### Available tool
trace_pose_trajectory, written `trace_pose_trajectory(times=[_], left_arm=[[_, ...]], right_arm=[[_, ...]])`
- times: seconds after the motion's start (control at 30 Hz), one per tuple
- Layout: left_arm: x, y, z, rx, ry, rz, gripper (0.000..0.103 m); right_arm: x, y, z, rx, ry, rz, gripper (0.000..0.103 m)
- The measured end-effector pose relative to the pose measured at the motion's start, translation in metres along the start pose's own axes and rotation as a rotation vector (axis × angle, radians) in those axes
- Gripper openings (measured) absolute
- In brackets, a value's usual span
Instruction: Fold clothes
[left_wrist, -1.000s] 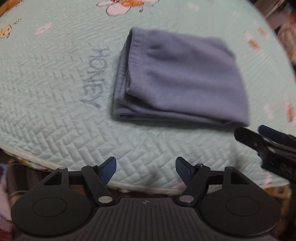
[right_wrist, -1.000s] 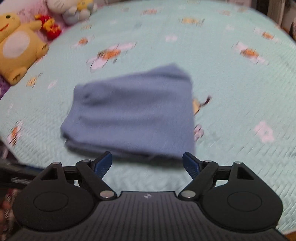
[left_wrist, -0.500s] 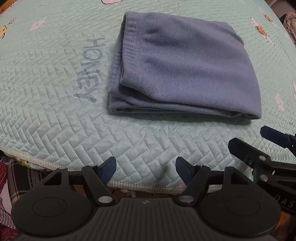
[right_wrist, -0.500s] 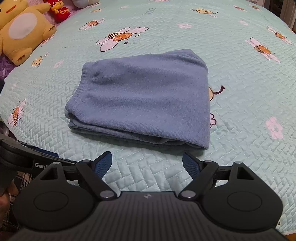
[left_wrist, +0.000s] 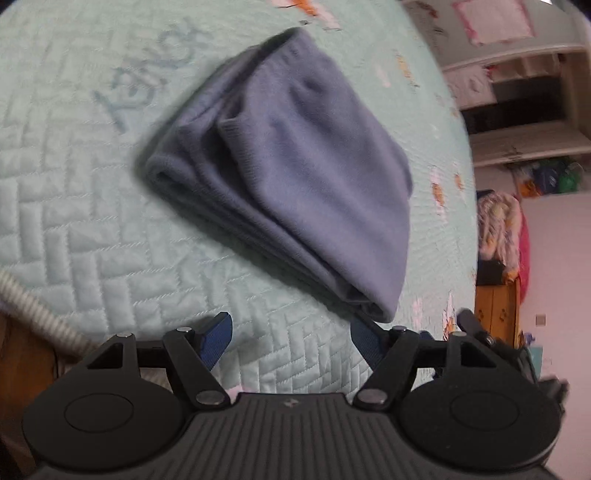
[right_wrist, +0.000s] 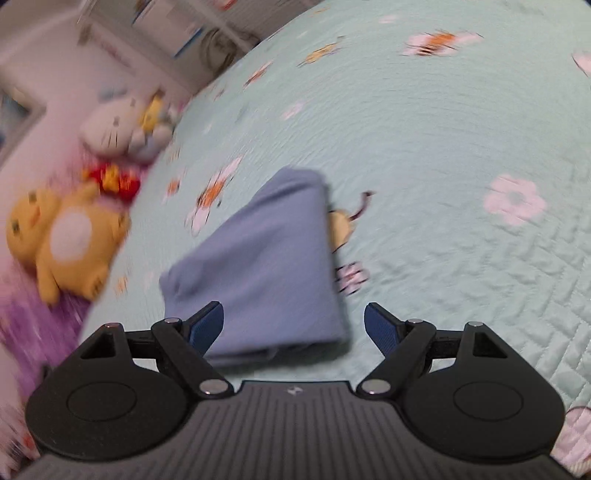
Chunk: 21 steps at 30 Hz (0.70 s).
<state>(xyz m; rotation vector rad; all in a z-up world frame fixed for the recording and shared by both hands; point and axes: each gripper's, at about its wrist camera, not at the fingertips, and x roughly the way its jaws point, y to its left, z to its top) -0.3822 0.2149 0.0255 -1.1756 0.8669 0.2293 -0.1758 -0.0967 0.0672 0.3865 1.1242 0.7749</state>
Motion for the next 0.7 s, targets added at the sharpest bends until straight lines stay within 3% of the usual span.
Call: trace_pose_trajectory(times=[0.07,0.2,0.37,0.5,0.57,0.6,0.63,0.7], left_arm=[[0.002,0.007,0.001,-0.061,-0.067,-0.003,0.074],[0.008,0.024,0.009,-0.174,-0.165,-0.024,0.074],[0.018,0.022,0.012,-0.182,-0.254,-0.076,0.080],[0.025,0.023,0.015,-0.231,-0.256,-0.118,0.079],[0.023,0.018,0.019,-0.219,-0.246,-0.122,0.069],[0.017,0.016,0.025,-0.185,-0.244,-0.116,0.054],[0.010,0.014,0.035,-0.123,-0.249,-0.101,0.046],[0.003,0.011,0.050,-0.007,-0.261,-0.097,0.038]], right_arm=[[0.001,-0.025,0.007,0.077,-0.019,0.036,0.083],[0.039,-0.042,0.011,0.133,0.037,0.099,0.083],[0.075,-0.053,0.031,0.176,0.045,0.221,0.083],[0.114,-0.057,0.058,0.214,0.118,0.350,0.083],[0.128,-0.054,0.066,0.200,0.147,0.422,0.083],[0.132,-0.052,0.067,0.194,0.151,0.426,0.079],[0.133,-0.049,0.065,0.181,0.150,0.394,0.063],[0.133,-0.044,0.059,0.162,0.146,0.338,0.038]])
